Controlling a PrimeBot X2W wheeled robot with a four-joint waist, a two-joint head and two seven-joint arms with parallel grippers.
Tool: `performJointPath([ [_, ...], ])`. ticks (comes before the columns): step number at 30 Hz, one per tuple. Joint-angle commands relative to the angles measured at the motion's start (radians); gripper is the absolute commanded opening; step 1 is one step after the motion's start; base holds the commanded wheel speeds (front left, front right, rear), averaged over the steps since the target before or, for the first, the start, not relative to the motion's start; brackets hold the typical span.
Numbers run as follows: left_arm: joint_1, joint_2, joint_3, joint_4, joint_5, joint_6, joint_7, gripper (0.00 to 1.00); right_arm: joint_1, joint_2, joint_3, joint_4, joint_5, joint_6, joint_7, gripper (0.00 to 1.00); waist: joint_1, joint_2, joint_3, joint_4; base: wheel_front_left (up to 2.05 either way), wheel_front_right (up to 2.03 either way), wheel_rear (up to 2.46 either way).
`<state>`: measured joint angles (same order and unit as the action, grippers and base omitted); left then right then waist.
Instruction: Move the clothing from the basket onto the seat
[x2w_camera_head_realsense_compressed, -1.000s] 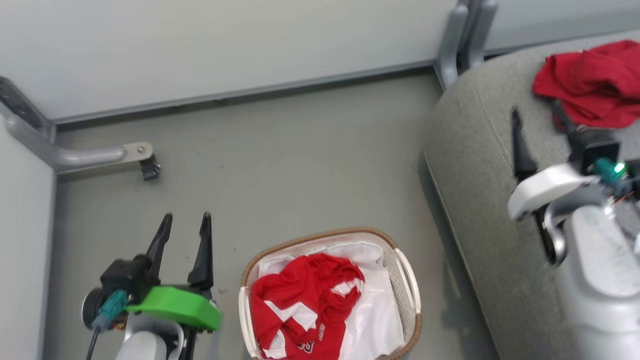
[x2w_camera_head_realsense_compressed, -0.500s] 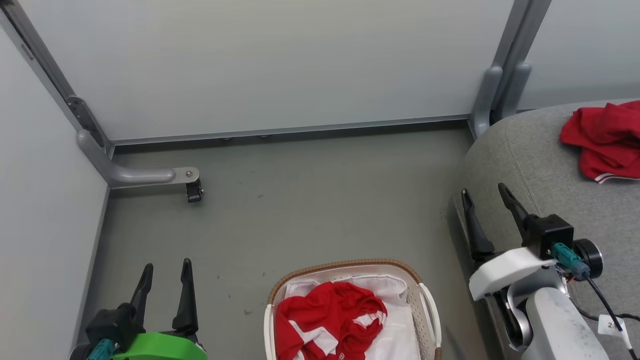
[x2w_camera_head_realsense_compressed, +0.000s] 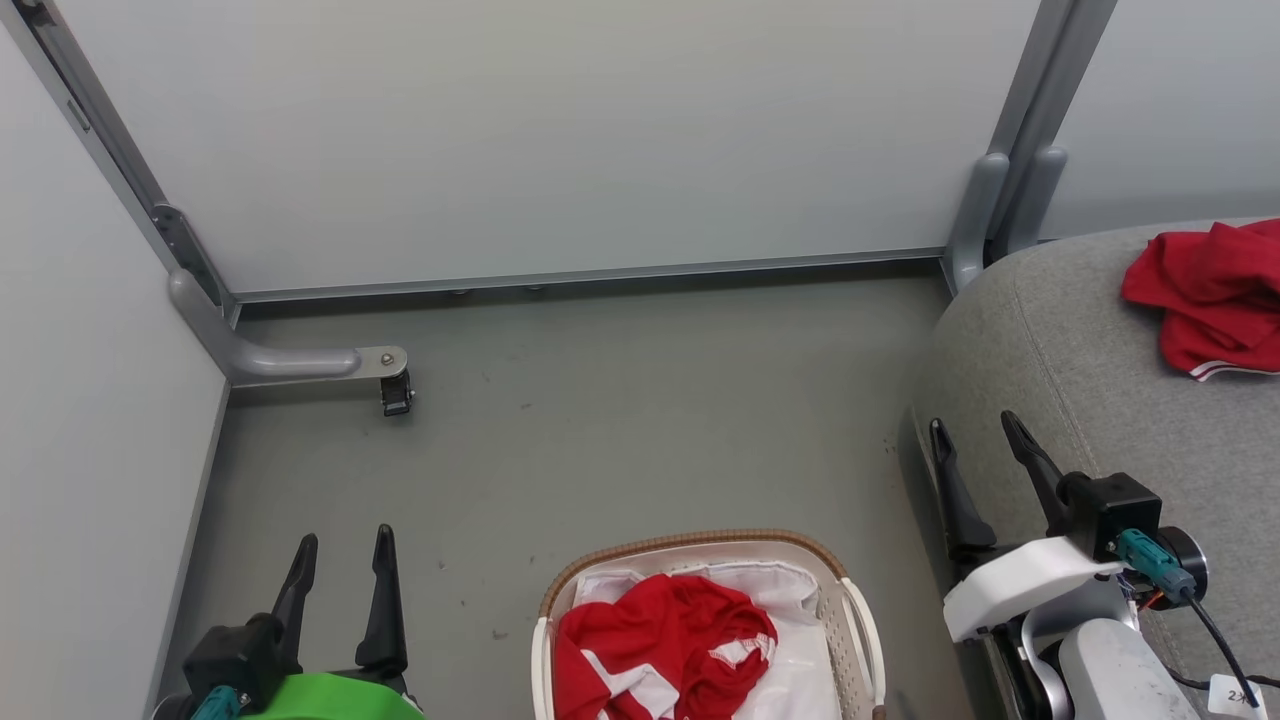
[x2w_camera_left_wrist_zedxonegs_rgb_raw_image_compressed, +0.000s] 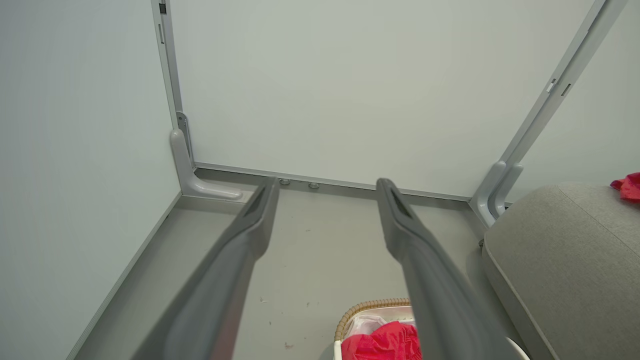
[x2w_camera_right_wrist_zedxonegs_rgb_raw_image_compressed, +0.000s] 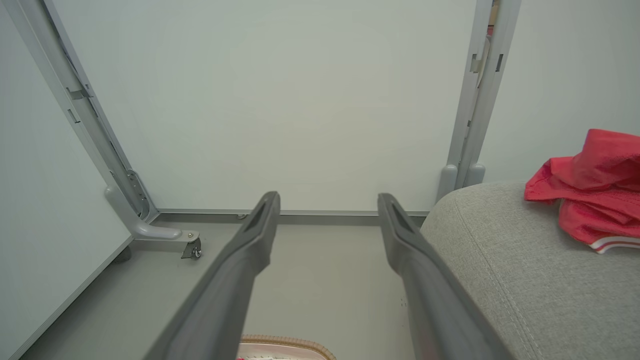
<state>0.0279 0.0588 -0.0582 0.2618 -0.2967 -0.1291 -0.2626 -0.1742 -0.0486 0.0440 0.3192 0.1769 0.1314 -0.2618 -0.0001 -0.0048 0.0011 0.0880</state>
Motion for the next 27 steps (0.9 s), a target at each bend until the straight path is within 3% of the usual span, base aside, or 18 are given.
performJointPath([
  [1,0.009,0.000,0.003,0.002,0.003,-0.003,-0.003,1.00,0.016,-0.004,0.001,-0.003,0.003,-0.001,-0.005,1.00,0.0001,0.0048,-0.001,0.000,0.00,0.00,0.00],
  [27,-0.005,0.005,0.001,0.017,0.013,-0.003,-0.003,1.00,0.018,-0.004,0.000,0.005,-0.007,-0.001,-0.005,1.00,0.0001,0.0048,-0.001,-0.005,0.00,0.00,0.00],
])
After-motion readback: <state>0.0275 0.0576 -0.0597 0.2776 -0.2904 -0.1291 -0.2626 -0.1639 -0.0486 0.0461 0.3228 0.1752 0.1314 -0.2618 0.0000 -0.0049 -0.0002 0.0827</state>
